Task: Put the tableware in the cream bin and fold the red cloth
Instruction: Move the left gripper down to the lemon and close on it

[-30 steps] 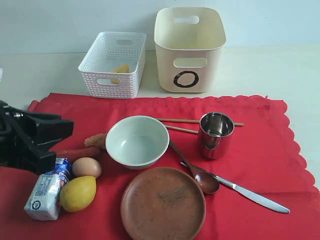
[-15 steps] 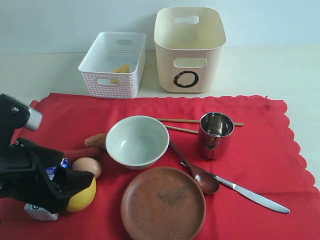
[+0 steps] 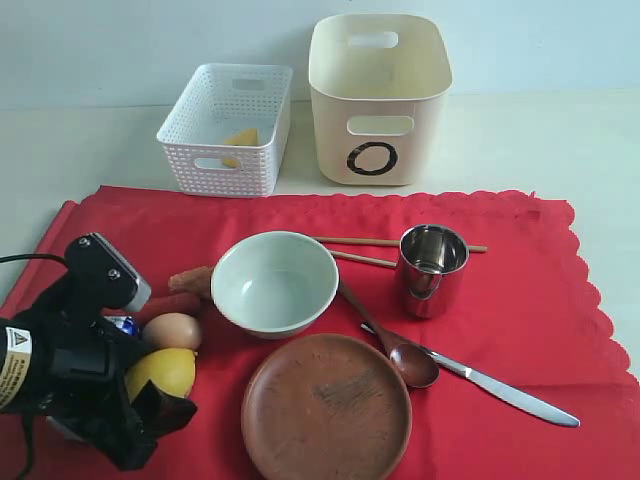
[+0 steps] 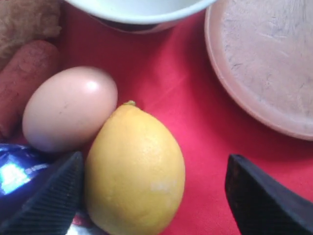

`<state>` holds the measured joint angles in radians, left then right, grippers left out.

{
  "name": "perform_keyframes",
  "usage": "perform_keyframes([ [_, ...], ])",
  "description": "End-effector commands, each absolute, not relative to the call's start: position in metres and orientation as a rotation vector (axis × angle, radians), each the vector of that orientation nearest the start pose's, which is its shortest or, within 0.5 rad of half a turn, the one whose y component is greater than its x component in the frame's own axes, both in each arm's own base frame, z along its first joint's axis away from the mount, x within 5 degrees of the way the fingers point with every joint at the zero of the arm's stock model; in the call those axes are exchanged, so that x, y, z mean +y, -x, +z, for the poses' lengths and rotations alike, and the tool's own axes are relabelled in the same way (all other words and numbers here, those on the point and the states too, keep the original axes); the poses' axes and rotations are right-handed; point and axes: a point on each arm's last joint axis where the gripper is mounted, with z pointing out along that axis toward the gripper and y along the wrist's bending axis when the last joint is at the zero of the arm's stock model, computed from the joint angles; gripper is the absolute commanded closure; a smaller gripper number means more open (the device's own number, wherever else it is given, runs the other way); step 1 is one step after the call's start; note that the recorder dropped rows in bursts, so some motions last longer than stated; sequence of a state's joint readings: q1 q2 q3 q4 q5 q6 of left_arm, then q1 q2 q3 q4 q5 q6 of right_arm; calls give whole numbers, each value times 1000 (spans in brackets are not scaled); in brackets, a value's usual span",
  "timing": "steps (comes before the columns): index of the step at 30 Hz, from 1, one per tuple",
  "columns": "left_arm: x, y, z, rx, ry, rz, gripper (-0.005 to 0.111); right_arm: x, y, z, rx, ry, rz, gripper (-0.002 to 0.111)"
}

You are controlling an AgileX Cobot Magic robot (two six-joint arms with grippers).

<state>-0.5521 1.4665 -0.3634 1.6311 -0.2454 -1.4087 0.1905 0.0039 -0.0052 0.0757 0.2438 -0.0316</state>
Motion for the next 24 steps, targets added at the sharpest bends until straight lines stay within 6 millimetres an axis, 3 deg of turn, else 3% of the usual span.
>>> perform_keyframes([
  [1,-128,-162,120,2435,-1093,-440,31,12,-54,192,1718,143,188,108],
  [3,-128,-163,118,2441,-1093,-440,34,12,-54,192,1718,143,188,108],
  [6,-128,-163,117,2446,-1089,-441,48,12,-54,192,1718,143,188,108],
  [13,-128,-163,117,2450,-1077,-445,104,12,-54,192,1718,143,188,108],
  [24,-133,-159,120,2443,-1080,-540,106,12,-54,192,1718,143,188,108],
])
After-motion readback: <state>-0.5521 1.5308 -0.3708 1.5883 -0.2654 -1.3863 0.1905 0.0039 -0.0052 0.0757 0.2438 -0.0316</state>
